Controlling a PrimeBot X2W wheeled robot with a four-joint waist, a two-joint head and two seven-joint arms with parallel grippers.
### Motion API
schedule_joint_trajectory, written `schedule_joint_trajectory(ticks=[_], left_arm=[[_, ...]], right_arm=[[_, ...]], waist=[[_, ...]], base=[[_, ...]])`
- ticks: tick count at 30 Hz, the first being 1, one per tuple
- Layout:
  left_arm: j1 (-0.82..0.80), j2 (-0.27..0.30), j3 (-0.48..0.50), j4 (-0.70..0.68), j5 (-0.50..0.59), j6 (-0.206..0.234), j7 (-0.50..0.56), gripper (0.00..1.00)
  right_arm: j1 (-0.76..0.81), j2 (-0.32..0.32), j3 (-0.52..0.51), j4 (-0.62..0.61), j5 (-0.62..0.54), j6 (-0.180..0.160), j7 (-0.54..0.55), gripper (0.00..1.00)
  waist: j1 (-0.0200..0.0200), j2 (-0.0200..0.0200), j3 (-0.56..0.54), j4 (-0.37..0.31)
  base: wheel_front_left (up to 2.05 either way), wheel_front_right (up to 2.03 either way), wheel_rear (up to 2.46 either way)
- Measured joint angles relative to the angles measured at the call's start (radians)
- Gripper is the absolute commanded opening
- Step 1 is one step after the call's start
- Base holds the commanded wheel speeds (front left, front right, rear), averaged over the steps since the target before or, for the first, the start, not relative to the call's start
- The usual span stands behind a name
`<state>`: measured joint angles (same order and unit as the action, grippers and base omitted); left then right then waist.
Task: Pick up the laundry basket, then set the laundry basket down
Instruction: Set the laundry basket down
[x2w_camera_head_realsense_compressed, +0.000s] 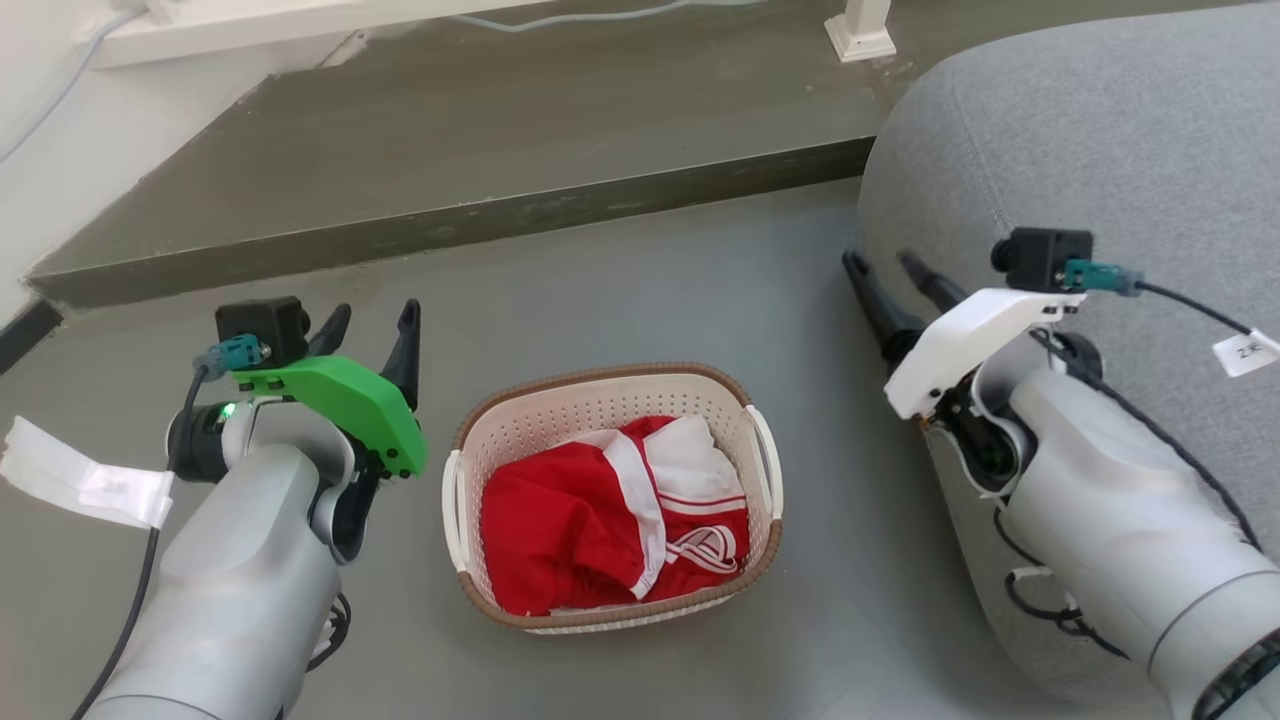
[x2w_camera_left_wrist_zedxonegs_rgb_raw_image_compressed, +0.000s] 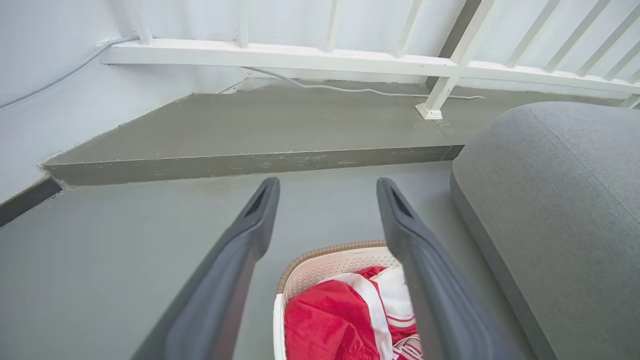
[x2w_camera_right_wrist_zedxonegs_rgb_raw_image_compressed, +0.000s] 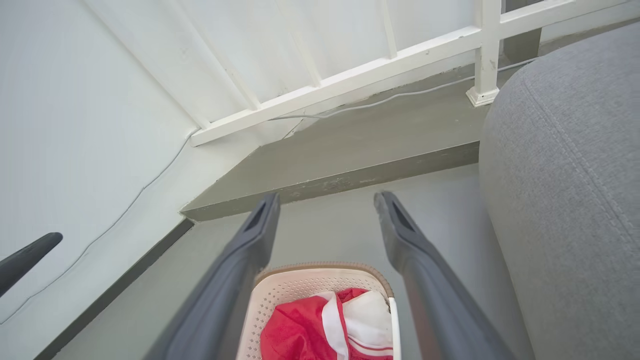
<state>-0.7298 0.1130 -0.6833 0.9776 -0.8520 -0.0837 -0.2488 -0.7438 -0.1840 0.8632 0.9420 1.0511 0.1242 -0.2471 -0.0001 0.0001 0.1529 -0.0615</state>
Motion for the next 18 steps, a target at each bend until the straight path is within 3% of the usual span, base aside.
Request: schedule_joint_trajectory(ticks=[9, 18], left_arm=[[0.074, 0.021, 0.091, -0.146, 0.048, 0.045, 0.0, 1.0], [0.173, 0.035, 0.2, -0.304, 0.122, 0.114, 0.0, 1.0]], right_arm=[[0.057, -0.044, -0.105, -0.122, -0.089, -0.026, 0.0, 1.0], [0.129, -0.082, -0.245, -0.304, -0.211, -0.084, -0.005, 1.0]], waist=[[0.0, 0.0, -0.018, 0.003], [0.0, 0.0, -0.041, 0.006]], base=[[0.0, 0.0, 0.0], [0.0, 0.0, 0.0]])
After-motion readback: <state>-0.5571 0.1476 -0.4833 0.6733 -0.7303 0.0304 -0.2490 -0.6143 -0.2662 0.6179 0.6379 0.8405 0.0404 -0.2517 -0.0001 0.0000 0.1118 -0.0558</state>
